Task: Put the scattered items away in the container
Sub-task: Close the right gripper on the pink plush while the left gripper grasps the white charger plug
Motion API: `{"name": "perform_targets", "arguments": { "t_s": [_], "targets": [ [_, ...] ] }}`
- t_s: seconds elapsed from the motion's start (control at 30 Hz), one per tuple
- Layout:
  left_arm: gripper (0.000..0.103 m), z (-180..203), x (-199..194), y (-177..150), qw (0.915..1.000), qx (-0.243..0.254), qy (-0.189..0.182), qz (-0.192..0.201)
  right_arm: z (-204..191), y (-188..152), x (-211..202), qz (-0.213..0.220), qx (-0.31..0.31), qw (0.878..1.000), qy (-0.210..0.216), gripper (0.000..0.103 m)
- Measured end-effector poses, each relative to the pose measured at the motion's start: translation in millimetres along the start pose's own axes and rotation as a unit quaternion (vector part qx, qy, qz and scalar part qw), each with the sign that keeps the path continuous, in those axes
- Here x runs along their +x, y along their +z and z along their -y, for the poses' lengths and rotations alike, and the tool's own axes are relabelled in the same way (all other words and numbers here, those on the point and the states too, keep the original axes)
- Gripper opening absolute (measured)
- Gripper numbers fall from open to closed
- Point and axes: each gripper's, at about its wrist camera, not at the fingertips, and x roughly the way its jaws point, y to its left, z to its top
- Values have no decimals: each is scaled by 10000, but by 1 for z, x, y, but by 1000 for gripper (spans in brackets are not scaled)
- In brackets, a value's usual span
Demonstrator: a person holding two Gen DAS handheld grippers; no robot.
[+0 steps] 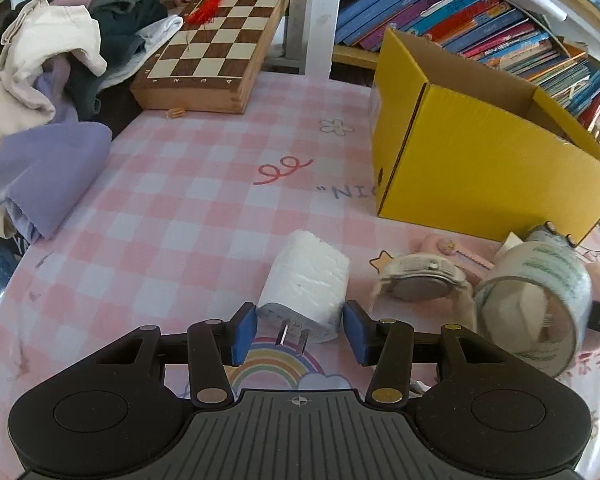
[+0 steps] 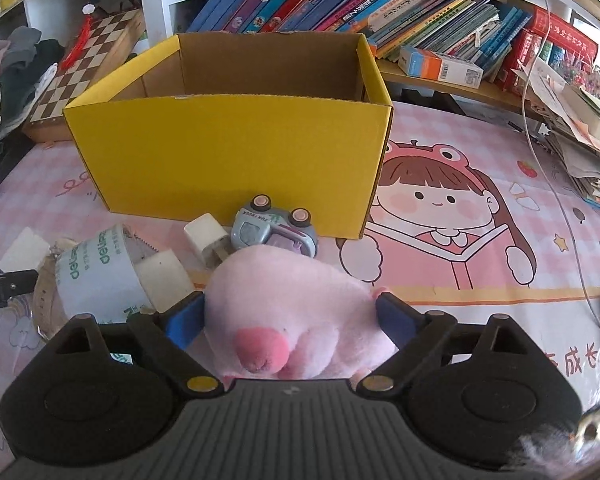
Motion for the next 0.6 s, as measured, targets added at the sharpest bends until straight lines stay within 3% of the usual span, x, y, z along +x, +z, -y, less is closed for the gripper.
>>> {"name": "perform_targets", "arguments": {
  "t_s": [0.2,0.5,0.53,0.6],
  "targets": [
    [47,3,4,0,9999,54,-39,75,0,-1,0,-6,-88,10000,10,91],
    [45,1,-8,3,9995,-13,-182,271,3,0,-14,171,-192,9995,191,66],
    [45,1,-11,4,9993,-11,-214,306,3,0,-17,205,-186,9994,224,57],
    [44,1,-17,6,9989,-28,-295,352,4,2,-22,269,-200,9991,256,55]
  ]
}}
